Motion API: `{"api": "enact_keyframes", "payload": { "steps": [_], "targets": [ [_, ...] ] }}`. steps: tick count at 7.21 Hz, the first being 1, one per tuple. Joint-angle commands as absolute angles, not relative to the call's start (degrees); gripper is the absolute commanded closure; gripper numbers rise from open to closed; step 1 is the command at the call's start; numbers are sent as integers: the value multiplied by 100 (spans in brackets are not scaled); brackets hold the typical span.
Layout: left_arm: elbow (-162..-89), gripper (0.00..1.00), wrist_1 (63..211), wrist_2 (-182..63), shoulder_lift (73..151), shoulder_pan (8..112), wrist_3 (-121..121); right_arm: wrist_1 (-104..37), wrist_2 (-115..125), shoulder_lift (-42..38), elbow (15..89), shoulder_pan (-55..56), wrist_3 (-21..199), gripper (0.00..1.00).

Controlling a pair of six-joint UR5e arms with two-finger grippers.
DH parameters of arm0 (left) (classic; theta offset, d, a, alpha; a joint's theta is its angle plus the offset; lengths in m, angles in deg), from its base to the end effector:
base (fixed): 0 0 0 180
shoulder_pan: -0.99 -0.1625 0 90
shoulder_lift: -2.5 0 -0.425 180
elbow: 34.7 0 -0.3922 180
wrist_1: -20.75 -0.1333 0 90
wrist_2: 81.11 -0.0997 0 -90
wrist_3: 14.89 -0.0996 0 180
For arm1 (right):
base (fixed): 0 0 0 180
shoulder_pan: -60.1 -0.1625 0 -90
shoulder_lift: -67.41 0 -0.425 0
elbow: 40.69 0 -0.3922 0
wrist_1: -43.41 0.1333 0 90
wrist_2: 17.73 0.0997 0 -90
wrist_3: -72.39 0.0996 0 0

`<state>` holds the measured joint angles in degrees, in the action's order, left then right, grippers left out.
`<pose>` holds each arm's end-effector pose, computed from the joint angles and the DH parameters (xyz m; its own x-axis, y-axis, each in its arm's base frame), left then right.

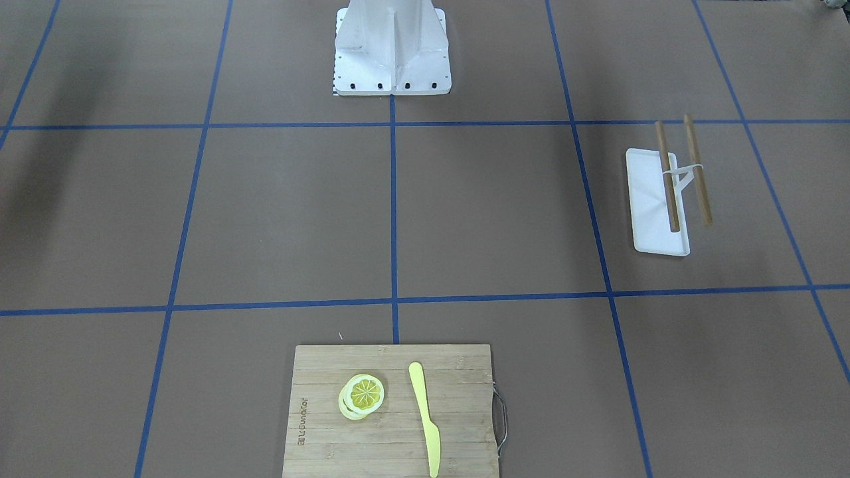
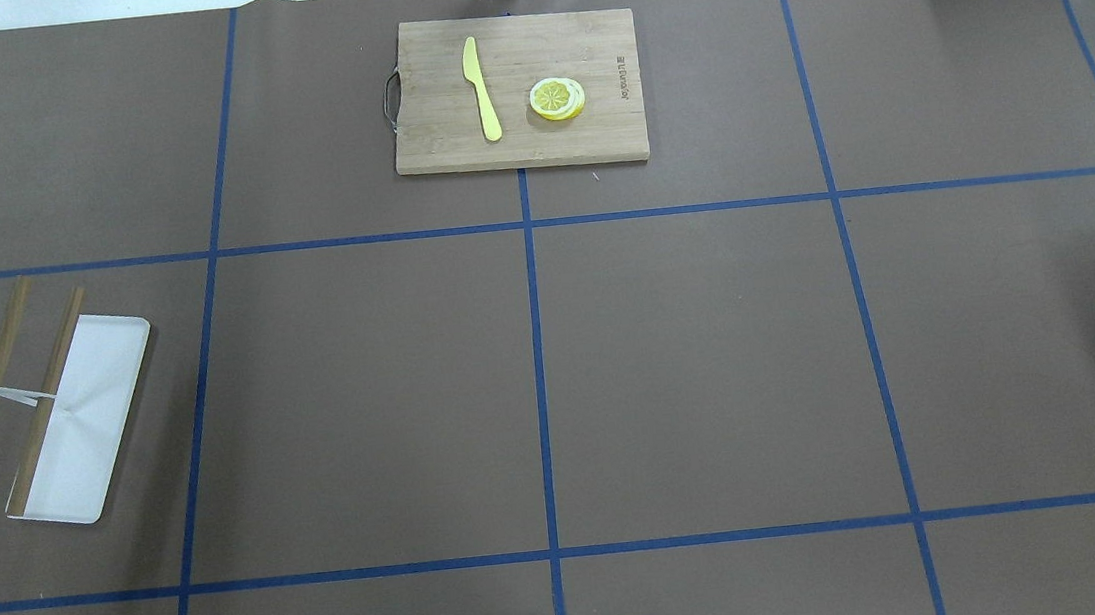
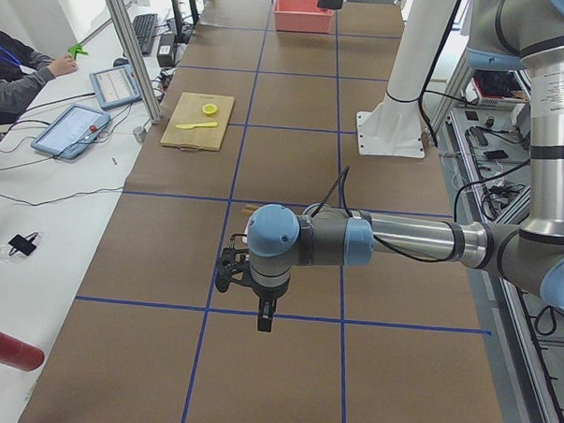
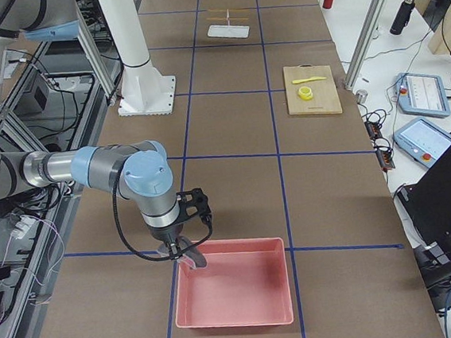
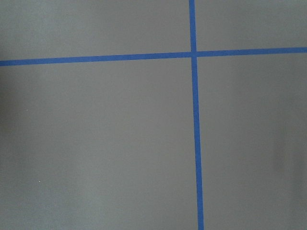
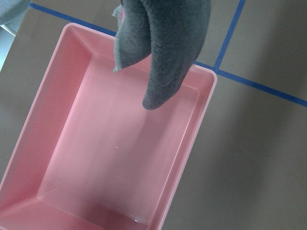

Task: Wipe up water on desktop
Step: 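Open the right gripper to drop the cloth into the pink bin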

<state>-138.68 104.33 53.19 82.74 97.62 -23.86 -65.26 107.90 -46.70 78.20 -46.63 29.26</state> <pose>-0.1113 -0.4058 0.6275 0.7171 0.0468 -0.6954 0.0036 0.9975 0.0709 0.1569 -0.2604 0.6203 0.7297 -0.3671 0.5768 0.3007 0.9300 0.2114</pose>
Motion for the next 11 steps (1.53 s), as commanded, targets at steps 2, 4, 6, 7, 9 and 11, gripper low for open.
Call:
{"api": "enact_keyframes", "payload": {
  "steps": [2,4,6,7,9,11],
  "targets": [
    [-13867,1,10469,5319,8257,9758,-2385,-6226,10386,-3966,6912,-4704,2836,100],
    [-13858,1,10460,5319,8257,9758,-2385,-5086,10373,-3938,6095,-4704,2905,100],
    [-13867,1,10469,5319,8257,9758,-2385,-5098,10443,-4034,6091,-4704,2888,100],
    [-13859,1,10469,5319,8257,9758,-2385,-5081,10461,-4104,6083,-4696,2897,100],
    [-13867,1,10460,5319,8257,9758,-2385,-5107,10890,-4105,6074,-4687,2958,100],
    [-13858,1,10469,5319,8257,9758,-2385,-5089,11076,-4087,6100,-4660,3211,1]
  ]
}}
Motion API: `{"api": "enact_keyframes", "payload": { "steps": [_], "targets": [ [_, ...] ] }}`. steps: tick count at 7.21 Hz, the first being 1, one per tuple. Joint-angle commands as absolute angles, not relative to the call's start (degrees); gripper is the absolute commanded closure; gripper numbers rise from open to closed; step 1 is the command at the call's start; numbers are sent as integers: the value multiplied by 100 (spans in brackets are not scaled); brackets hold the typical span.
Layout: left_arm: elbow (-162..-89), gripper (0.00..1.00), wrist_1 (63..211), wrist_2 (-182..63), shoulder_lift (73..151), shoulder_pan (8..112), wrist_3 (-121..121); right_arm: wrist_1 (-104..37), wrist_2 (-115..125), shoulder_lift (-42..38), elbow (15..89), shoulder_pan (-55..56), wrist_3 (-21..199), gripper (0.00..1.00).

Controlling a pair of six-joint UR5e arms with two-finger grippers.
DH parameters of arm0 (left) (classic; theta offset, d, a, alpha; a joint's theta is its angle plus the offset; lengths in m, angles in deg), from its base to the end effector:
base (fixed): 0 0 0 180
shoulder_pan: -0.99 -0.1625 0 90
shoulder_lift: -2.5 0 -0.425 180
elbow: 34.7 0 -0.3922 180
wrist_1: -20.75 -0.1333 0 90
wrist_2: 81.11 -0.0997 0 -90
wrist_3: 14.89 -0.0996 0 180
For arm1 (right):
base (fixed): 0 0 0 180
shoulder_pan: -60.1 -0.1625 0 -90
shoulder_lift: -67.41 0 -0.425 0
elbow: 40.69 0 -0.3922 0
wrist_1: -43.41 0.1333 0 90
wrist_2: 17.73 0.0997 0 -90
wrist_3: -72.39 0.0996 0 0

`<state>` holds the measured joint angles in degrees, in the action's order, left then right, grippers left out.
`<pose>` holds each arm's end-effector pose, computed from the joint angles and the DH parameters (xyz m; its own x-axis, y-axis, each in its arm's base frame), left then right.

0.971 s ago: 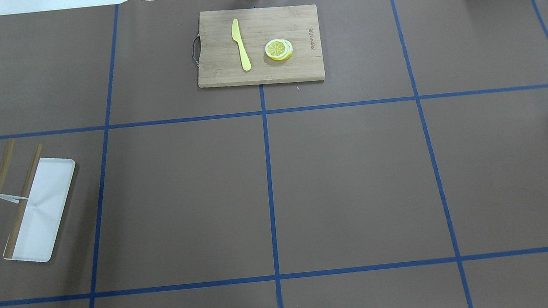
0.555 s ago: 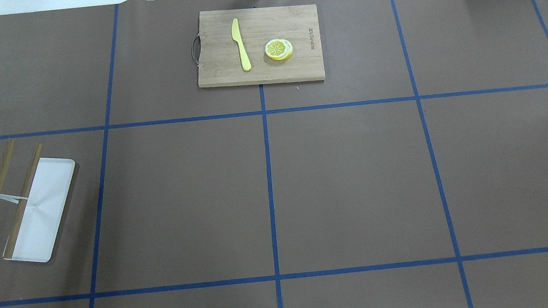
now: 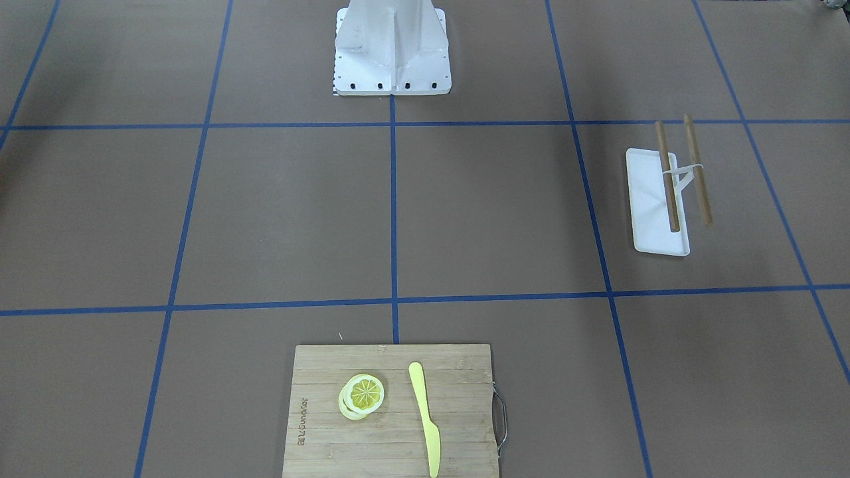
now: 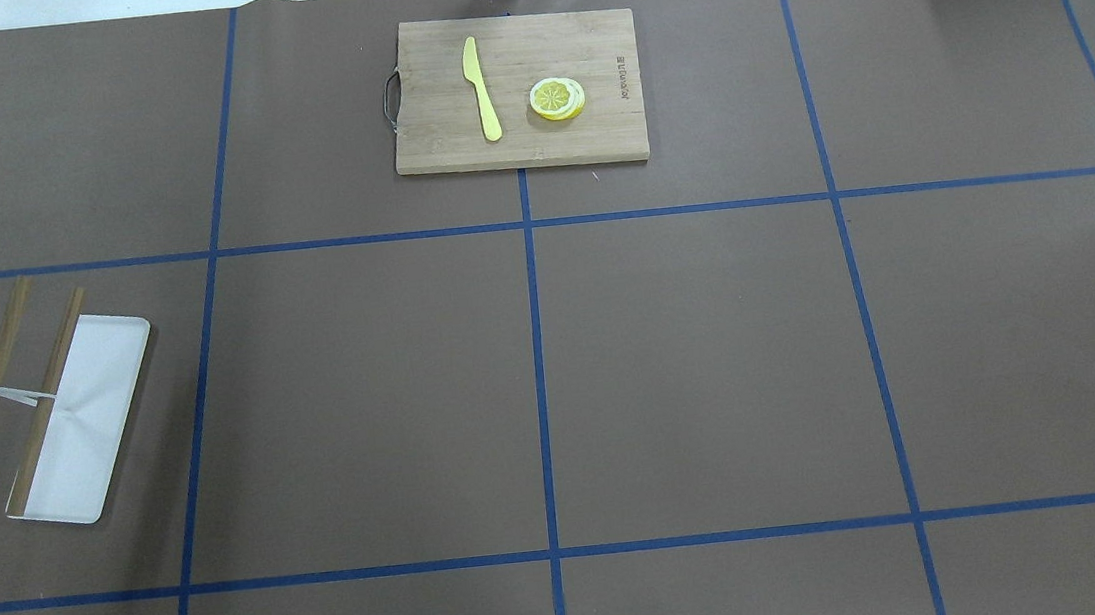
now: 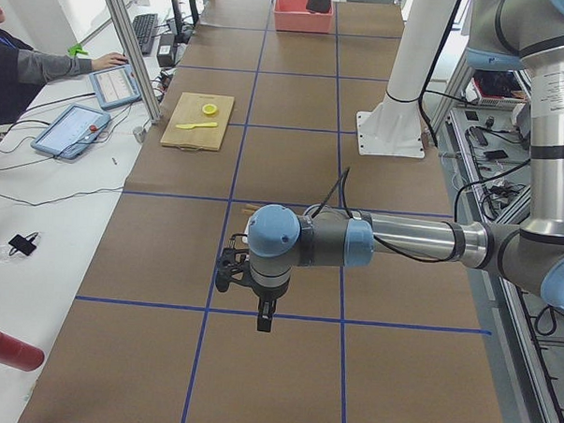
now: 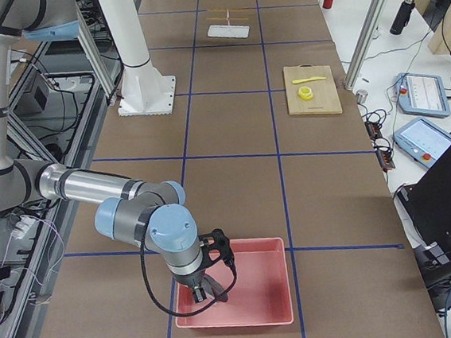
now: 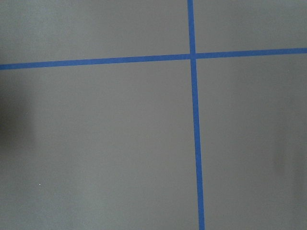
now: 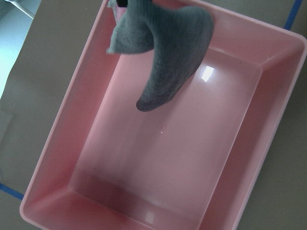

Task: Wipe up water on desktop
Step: 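Open the right gripper to drop the cloth into the pink bin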

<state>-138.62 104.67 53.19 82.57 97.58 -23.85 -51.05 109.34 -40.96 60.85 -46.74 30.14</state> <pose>-0.1109 -0.4049 0.6287 0.7173 0.0485 -0.6951 0.0030 0.9974 0.0727 0.1679 -0.3020 0.7099 0.7310 -0.3764 0.5692 0.2802 0.9261 0.2525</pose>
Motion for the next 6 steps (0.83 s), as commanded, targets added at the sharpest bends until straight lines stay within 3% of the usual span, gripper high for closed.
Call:
{"api": "enact_keyframes", "payload": {
  "steps": [1,6],
  "targets": [
    [-13850,1,10460,5310,8248,9758,-2385,-5098,11251,-4026,6118,-4591,3570,0],
    [-13675,1,10390,5275,8135,9758,-2376,-5054,11613,-3359,6678,-3301,7391,0]
  ]
}}
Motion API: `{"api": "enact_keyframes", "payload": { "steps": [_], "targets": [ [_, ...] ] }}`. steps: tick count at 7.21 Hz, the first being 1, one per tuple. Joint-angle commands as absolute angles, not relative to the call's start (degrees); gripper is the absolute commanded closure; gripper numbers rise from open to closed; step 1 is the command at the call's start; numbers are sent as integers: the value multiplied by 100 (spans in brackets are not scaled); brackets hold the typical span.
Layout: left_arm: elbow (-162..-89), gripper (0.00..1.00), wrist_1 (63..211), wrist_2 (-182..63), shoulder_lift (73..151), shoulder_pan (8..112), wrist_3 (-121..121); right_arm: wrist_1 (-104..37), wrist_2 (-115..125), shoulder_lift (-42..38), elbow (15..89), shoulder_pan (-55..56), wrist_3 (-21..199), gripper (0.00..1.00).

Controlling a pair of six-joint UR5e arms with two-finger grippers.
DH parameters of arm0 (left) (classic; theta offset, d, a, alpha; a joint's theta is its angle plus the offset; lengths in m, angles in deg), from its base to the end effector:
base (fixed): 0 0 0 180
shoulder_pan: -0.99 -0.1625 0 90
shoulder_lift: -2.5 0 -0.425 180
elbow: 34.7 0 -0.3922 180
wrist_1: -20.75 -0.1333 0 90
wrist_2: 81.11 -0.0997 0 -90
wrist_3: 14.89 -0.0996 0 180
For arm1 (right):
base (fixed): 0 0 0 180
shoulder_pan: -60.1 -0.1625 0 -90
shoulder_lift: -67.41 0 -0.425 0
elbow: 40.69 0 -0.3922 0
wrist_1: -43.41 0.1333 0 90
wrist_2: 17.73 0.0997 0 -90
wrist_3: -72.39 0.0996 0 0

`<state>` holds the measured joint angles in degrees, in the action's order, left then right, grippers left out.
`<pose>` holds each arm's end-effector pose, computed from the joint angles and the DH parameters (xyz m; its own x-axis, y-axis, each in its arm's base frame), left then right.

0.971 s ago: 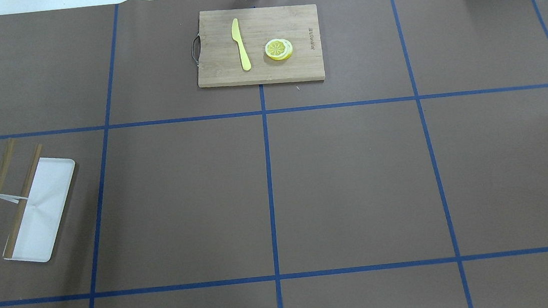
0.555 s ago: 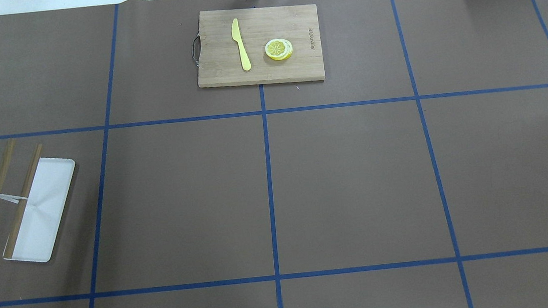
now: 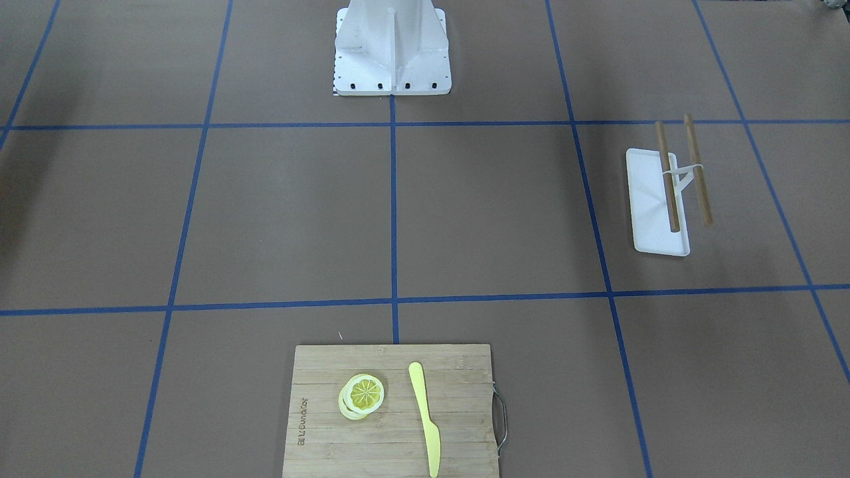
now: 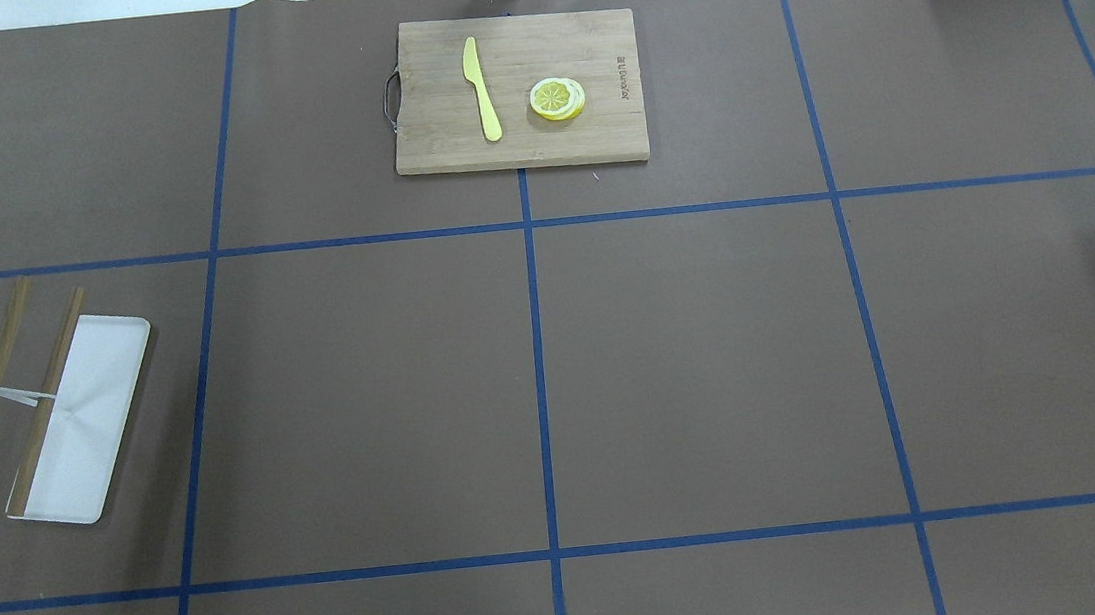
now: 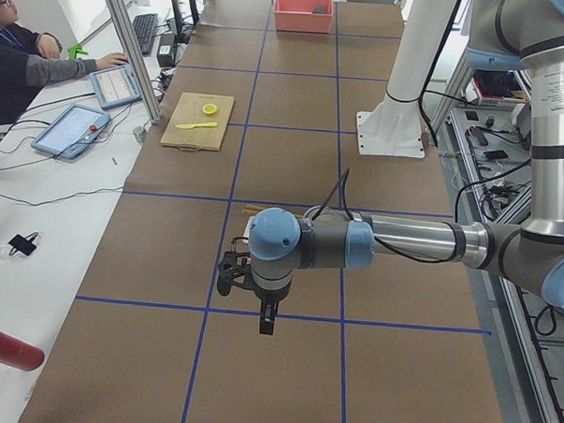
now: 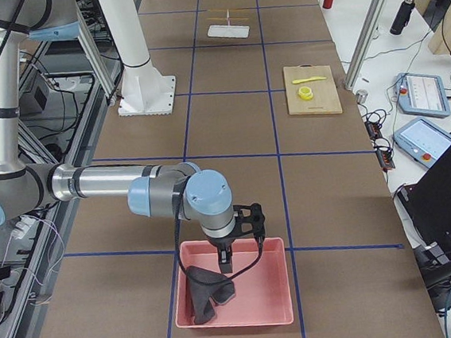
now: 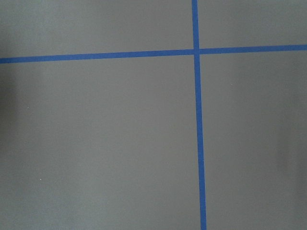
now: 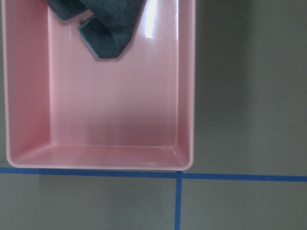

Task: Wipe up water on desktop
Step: 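Open the right gripper to drop the cloth into the pink bin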

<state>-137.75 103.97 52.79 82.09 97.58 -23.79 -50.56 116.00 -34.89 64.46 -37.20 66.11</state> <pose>-0.1108 -0.3992 0.6412 0.7192 0.0225 -0.6944 0.0032 0.9994 0.0357 0.1147 -0.3880 0.6322 0.7246 -0.0039 0.6891 -0.0481 0.9973 0.0562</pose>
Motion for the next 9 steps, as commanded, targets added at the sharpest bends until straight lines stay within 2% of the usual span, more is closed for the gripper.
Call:
{"api": "enact_keyframes", "payload": {
  "steps": [1,9],
  "targets": [
    [-13665,1,10442,5275,8021,9758,-2385,-5045,11578,-3349,6785,-3124,7501,0],
    [-13639,1,10451,5284,7993,9750,-2394,-5028,11595,-3358,6847,-3069,7494,0]
  ]
}}
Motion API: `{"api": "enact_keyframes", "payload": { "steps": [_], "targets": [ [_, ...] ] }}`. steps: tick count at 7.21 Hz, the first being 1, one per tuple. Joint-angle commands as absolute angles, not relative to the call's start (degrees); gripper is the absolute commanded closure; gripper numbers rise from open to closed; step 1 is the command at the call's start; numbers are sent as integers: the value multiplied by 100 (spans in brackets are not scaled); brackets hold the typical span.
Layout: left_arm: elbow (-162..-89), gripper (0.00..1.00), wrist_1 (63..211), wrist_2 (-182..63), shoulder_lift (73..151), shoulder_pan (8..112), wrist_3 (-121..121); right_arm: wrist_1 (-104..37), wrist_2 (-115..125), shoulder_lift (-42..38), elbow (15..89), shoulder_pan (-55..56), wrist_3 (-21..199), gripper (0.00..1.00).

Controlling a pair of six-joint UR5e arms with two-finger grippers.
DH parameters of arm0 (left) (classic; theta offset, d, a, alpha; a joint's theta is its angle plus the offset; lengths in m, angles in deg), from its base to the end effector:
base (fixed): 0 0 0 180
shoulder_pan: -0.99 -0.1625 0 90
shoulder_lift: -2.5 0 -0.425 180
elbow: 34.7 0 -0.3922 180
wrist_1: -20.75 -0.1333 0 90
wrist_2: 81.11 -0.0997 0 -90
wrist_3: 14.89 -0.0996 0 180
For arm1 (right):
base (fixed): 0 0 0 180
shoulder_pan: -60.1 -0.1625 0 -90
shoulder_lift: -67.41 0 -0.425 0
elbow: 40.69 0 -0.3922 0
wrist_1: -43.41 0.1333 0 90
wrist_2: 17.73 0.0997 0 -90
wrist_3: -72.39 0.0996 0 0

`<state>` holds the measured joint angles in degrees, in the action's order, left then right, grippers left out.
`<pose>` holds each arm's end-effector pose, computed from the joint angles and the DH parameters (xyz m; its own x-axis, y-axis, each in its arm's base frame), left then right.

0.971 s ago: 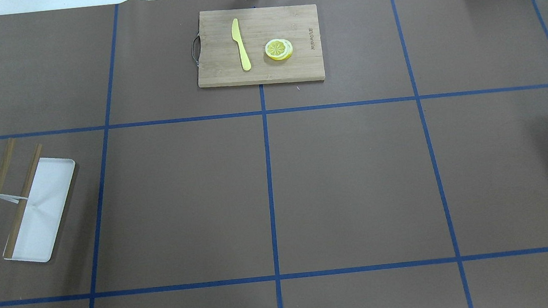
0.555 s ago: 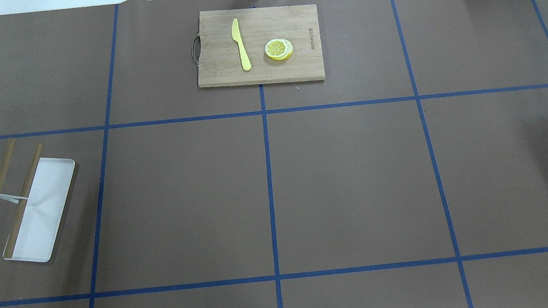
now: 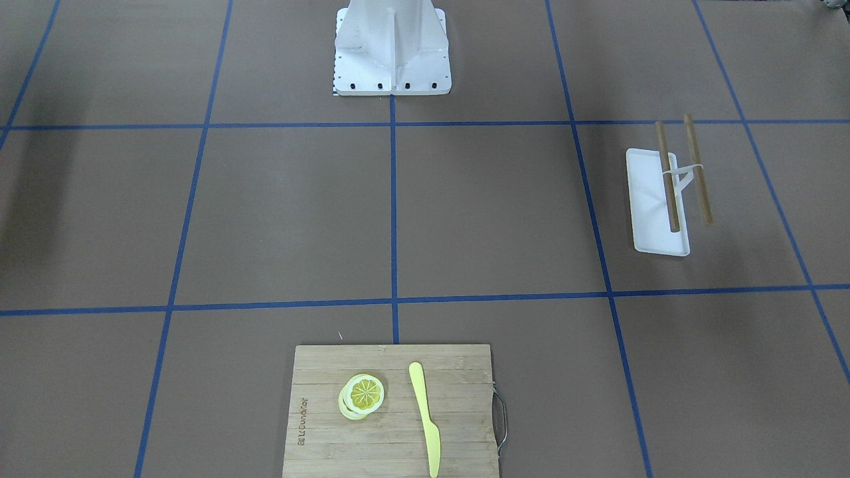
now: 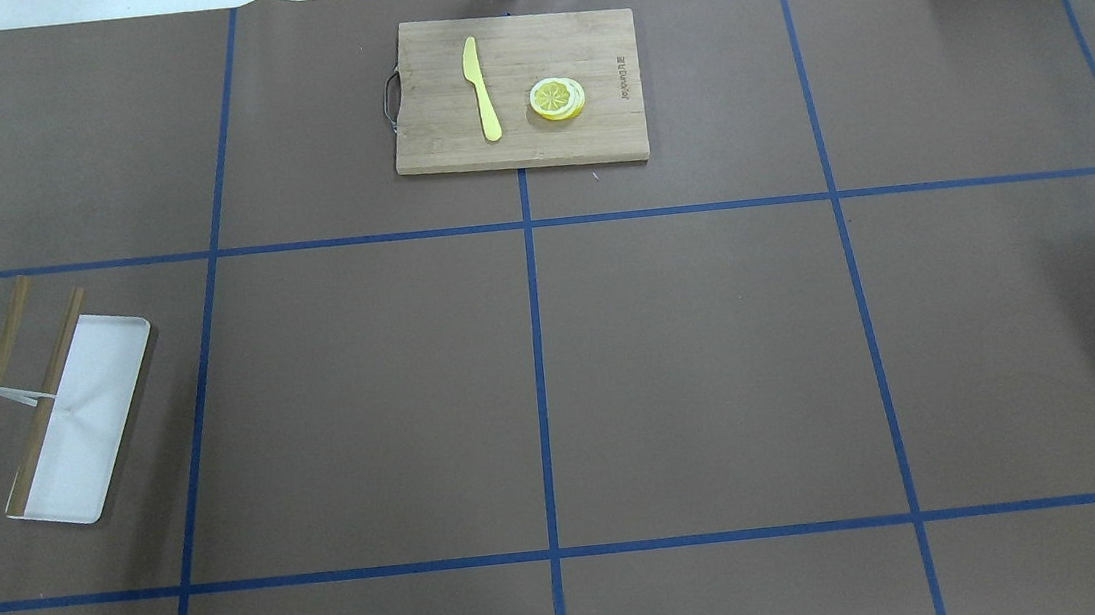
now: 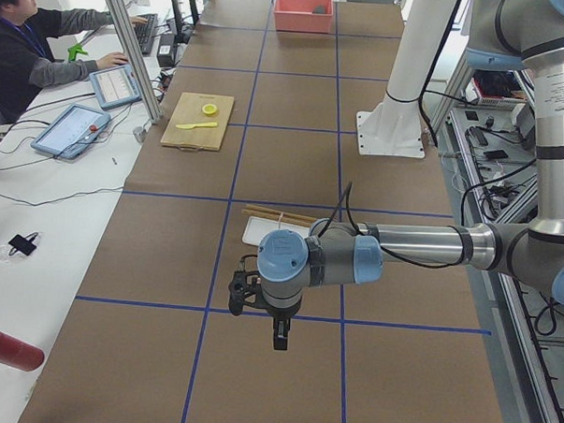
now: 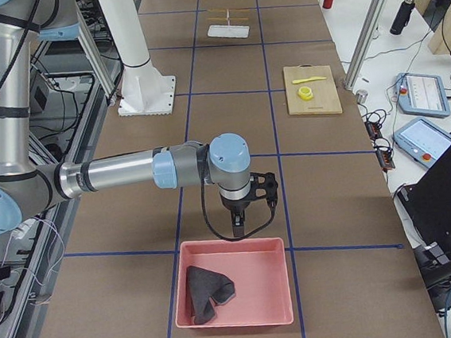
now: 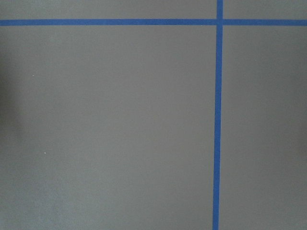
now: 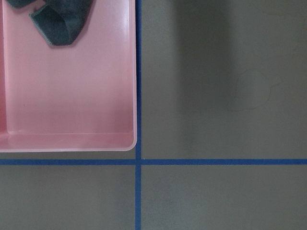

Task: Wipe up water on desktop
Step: 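Open the right gripper to drop the cloth into the pink bin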

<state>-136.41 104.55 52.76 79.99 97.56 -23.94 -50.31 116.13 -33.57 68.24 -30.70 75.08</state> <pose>-0.1085 -0.3804 0.6663 0.7156 -0.0092 -0.6985 0.0010 0.9999 -0.0122 0.0700 -0.4113 0.5897 0.7202 0.0058 0.6937 -0.0478 0.9980 0.0412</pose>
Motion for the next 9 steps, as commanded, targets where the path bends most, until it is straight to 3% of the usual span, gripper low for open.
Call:
{"api": "enact_keyframes", "payload": {
  "steps": [1,9],
  "targets": [
    [-13613,1,10434,5275,7985,9758,-2385,-5028,11604,-3358,6856,-3069,7476,0],
    [-13314,1,10451,5275,7985,9750,-2385,-5028,11613,-3366,6891,-3069,7503,0]
  ]
}}
